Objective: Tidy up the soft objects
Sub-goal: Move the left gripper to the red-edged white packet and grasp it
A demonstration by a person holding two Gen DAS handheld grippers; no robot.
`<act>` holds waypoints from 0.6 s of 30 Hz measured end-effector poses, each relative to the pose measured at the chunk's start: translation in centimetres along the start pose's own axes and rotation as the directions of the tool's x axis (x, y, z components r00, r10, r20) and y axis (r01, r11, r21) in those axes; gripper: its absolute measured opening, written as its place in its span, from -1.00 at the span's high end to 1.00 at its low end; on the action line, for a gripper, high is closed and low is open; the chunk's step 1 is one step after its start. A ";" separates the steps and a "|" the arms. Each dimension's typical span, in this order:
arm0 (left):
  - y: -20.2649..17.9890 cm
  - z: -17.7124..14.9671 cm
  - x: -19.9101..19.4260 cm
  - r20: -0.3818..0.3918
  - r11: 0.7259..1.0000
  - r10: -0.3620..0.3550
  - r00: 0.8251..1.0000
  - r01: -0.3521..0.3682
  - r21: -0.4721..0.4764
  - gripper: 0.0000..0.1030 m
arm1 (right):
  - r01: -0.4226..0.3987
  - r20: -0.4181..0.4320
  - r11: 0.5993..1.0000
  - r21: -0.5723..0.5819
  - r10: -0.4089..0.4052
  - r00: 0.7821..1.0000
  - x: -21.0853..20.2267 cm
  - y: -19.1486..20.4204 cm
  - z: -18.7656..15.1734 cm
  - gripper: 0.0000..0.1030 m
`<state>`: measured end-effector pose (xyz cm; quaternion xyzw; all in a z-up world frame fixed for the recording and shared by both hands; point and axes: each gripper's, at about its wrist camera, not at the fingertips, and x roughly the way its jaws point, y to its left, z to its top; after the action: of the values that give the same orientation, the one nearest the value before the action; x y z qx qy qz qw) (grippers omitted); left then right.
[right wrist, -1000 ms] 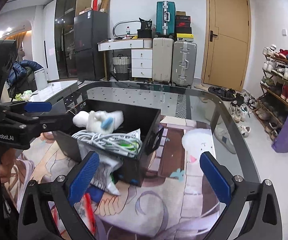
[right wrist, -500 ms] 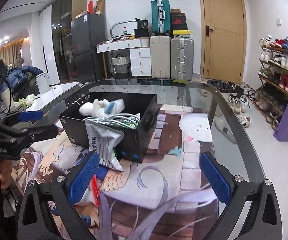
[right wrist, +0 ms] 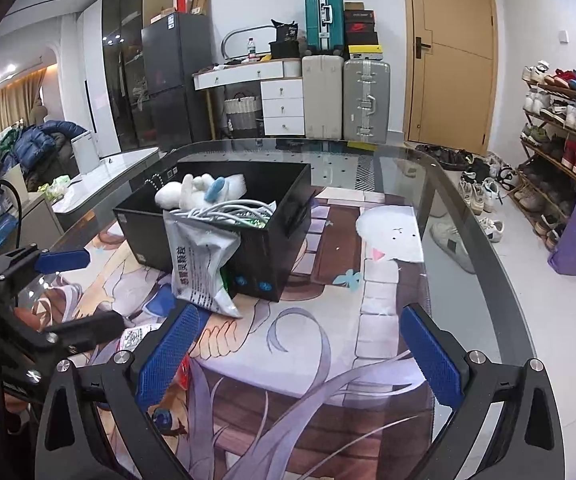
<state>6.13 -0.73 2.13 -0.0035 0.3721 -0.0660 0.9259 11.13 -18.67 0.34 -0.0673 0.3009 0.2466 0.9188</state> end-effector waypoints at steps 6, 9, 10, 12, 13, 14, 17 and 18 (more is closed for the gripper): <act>-0.9 -0.8 0.7 -0.017 0.999 0.024 1.000 -0.023 0.031 -1.00 | -0.009 -0.024 1.000 -0.015 0.009 1.000 0.5 0.3 -0.3 -0.98; -1.5 -1.1 0.8 -0.028 0.998 0.013 1.000 -0.012 0.061 -1.00 | -0.014 -0.029 1.000 -0.013 0.014 0.999 0.6 0.3 -0.4 -0.98; -1.6 -1.2 0.8 -0.029 0.998 0.006 1.000 -0.004 0.067 -1.00 | -0.013 -0.029 1.000 -0.017 0.013 0.999 0.5 0.3 -0.4 -0.98; -2.1 -1.2 0.8 -0.036 0.996 -0.016 0.999 0.019 0.085 -1.00 | -0.013 -0.025 1.000 -0.019 0.013 1.000 0.4 0.3 -0.4 -0.98; -2.3 -1.3 0.8 -0.039 0.995 -0.020 0.999 0.023 0.093 -1.00 | -0.015 -0.026 1.000 -0.017 0.014 1.000 0.5 0.3 -0.3 -0.98; -2.6 -1.3 0.9 -0.046 0.994 -0.021 0.999 0.026 0.103 -1.00 | -0.015 -0.025 1.000 -0.015 0.015 1.000 0.4 0.3 -0.3 -0.98; -3.3 -1.6 1.4 -0.073 0.991 -0.021 0.997 0.031 0.130 -1.00 | -0.014 -0.029 1.000 -0.017 0.013 0.999 0.4 0.2 -0.3 -0.98; -3.4 -1.7 1.5 -0.074 0.990 -0.017 0.997 0.027 0.136 -1.00 | -0.011 -0.030 1.000 -0.017 0.011 0.999 0.5 0.2 -0.3 -0.98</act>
<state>5.60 -4.25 0.09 0.0584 0.4002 -0.1017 0.9089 11.17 -18.40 -0.19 -0.0772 0.3127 0.2533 0.9122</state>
